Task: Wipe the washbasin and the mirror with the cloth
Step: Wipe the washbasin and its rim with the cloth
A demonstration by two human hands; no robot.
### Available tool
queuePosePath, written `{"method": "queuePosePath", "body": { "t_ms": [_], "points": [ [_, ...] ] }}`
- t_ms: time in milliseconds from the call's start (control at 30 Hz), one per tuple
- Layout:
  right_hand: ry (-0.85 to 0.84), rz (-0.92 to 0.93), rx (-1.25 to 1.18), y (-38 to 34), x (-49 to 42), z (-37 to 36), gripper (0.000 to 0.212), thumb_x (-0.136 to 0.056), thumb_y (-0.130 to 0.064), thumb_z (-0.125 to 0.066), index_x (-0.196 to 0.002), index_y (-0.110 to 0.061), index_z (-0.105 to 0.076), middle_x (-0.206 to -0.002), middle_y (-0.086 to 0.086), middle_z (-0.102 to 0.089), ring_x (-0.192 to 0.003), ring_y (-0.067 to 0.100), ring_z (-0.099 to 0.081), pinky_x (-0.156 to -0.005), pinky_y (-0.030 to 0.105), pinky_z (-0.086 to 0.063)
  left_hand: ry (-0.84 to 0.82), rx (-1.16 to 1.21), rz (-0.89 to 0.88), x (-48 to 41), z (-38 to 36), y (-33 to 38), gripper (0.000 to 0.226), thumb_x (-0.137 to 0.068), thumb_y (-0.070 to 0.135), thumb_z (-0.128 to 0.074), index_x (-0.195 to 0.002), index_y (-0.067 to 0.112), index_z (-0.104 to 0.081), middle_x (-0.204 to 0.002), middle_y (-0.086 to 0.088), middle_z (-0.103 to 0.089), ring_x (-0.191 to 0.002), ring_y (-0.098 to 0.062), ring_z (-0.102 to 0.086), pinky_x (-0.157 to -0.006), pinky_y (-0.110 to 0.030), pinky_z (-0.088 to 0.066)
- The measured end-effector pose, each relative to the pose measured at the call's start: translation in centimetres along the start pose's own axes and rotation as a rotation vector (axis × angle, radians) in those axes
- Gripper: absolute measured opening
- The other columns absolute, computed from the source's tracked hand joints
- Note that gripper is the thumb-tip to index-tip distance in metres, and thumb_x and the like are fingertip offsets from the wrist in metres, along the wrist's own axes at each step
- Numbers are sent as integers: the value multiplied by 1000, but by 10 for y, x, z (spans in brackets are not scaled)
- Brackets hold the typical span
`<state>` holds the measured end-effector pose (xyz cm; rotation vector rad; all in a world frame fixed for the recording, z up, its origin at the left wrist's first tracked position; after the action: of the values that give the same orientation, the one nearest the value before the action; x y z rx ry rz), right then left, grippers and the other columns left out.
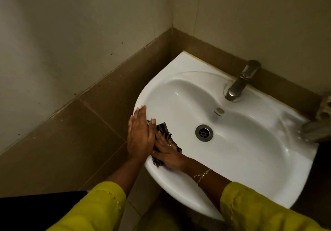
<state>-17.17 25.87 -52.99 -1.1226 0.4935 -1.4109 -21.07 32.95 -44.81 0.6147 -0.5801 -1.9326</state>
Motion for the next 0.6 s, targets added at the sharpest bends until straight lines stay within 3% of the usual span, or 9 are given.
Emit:
{"method": "queuePosePath", "body": {
  "t_ms": [233,467,600],
  "points": [
    [-127,-57,122,16,47,-11,55,-99,-42,-25,-141,-42,11,-154,-10,19,-141,13,20,-115,50,7,12,-45,-11,0,-1,-4,69,-86,49,-18,-136,5,-35,-143,-16,-39,-137,-25,-27,-113,-34,-11],
    [-290,-173,112,32,103,-7,55,-100,-38,-26,-145,-36,5,-155,-9,17,-141,10,17,-116,39,9,-4,-89,-1,-2,-5,-5,56,-89,38,-31,-134,5,-37,-145,-15,-37,-138,-25,-26,-113,-34,-10],
    [-375,-230,248,53,132,6,56,-100,-39,-26,-144,-36,7,-155,-7,17,-142,12,15,-117,40,8,-8,-142,-27,-2,-5,-4,48,-92,26,-43,-133,2,-38,-144,-18,-36,-137,-29,-27,-113,-36,-13]
  ]
}}
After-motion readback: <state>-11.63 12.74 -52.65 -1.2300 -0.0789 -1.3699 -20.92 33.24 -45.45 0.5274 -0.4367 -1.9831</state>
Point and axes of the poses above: each hand's wrist, its own x-axis away from the middle knuckle, its own z-axis out of the back of the hand, y = z × x, the point moved 9 cm from there along -x, towards the middle knuckle
